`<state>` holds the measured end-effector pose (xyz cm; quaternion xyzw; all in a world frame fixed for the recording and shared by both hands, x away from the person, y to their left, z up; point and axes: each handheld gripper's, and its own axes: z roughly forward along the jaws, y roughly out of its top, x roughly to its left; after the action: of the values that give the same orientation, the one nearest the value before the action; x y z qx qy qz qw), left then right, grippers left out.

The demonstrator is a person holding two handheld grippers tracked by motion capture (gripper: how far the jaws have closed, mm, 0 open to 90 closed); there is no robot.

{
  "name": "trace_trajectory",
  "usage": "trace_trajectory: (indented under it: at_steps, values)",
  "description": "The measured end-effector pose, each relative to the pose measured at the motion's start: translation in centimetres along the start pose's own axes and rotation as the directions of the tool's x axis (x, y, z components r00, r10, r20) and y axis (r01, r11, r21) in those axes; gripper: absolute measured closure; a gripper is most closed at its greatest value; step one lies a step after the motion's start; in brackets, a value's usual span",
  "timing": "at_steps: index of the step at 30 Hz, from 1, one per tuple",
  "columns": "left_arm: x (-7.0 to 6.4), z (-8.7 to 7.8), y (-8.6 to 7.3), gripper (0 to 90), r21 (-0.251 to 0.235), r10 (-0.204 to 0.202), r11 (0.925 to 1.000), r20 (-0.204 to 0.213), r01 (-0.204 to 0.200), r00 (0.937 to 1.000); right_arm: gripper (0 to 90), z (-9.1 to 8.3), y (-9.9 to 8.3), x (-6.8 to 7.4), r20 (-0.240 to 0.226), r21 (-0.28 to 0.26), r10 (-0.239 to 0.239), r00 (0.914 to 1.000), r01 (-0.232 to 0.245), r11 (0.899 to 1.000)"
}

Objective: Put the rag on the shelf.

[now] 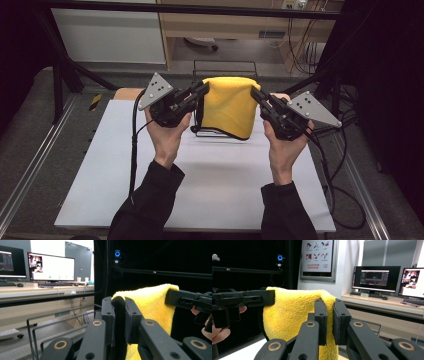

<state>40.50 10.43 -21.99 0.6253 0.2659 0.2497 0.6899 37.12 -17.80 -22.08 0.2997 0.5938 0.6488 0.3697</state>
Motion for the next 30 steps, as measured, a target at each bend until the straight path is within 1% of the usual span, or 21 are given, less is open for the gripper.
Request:
trace_trajectory:
  at_steps: [12,18,20,23,30]
  values:
    - [0.4,1.6,2.3,80.5,-0.042,0.019,0.9989,-0.004,-0.019,0.9998,84.1,1.4,2.5,-1.1,0.032,-0.039,-0.016,0.9994,0.017,0.999]
    - [0.7,2.4,3.5,80.5,-0.056,0.034,0.9978,-0.016,-0.035,0.9993,84.1,2.3,3.6,-1.6,0.049,-0.058,-0.044,0.9978,0.047,0.997]
    - [0.9,2.7,3.9,80.4,-0.062,0.036,0.9974,-0.020,-0.037,0.9991,84.1,2.6,3.9,-1.9,0.052,-0.064,-0.046,0.9976,0.049,0.997]
    - [1.1,3.0,4.4,80.4,-0.070,0.049,0.9963,-0.032,-0.051,0.9983,84.1,3.1,4.2,-2.1,0.050,-0.073,-0.042,0.9979,0.046,0.996]
    - [1.7,3.5,5.7,80.4,-0.090,0.054,0.9942,-0.043,-0.058,0.9976,84.1,4.2,5.5,-2.5,0.051,-0.085,-0.053,0.9973,0.057,0.995]
